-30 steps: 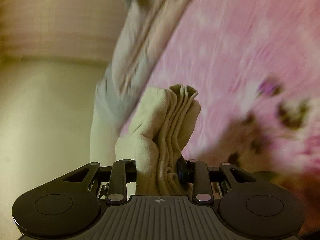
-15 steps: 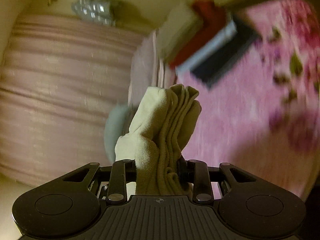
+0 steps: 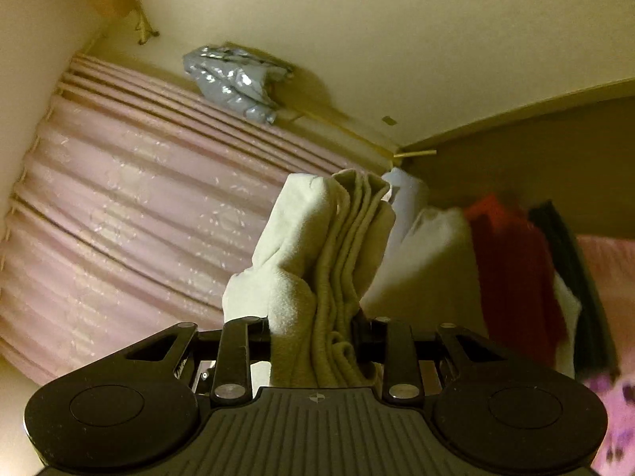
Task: Fold clothes
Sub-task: 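Lower the shirt onto the clothes stack with both tools and open them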
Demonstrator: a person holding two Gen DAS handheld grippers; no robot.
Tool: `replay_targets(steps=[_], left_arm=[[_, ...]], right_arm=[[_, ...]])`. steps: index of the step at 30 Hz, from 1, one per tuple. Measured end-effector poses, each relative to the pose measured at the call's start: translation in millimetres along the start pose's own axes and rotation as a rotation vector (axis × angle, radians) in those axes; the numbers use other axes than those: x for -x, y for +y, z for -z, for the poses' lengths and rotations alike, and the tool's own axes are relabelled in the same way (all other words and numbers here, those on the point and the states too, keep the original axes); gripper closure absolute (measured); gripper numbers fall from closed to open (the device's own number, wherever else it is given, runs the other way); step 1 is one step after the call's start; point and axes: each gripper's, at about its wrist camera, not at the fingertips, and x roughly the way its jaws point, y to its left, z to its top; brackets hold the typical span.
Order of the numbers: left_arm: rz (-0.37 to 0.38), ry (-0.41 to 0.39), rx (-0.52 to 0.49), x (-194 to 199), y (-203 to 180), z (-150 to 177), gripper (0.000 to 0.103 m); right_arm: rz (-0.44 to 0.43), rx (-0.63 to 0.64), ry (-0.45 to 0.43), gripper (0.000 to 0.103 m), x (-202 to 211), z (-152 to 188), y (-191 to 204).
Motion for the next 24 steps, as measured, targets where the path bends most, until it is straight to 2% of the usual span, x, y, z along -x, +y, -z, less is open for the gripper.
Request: replay_targets(steps=[5,13,16,20,22,24], left_arm=[[-0.035,0.065,0.003,-43,33,-21,0.093],[-0.049,0.103,0.043,-64,90,-23,0.093],[-0.016,0.086,0.042,-62,100,-23,0.093],[-0.022,0.085,-0.046,-67,104,-18,0.091],[-0.026,0.074,-0.046,-67,105,-16,0.091],[-0.008,0.038,-0.094,-59,95,-17,0.092]], right_arm=[[0.032,-0.045,0.015,0.073,-32,-7,-32],[0.077,-0.113,0.039,0.073,-79,-10,-85],[0.071,-0.079,0.024,0.073,-80,-7,-89],[0.103,-0.009,-0.018,0.070,-81,-1,-89],[0.111,0.041,-0.053,0.069,-79,3,-81],[0.106,0.096,-0.091,0.070,-76,5,-69]])
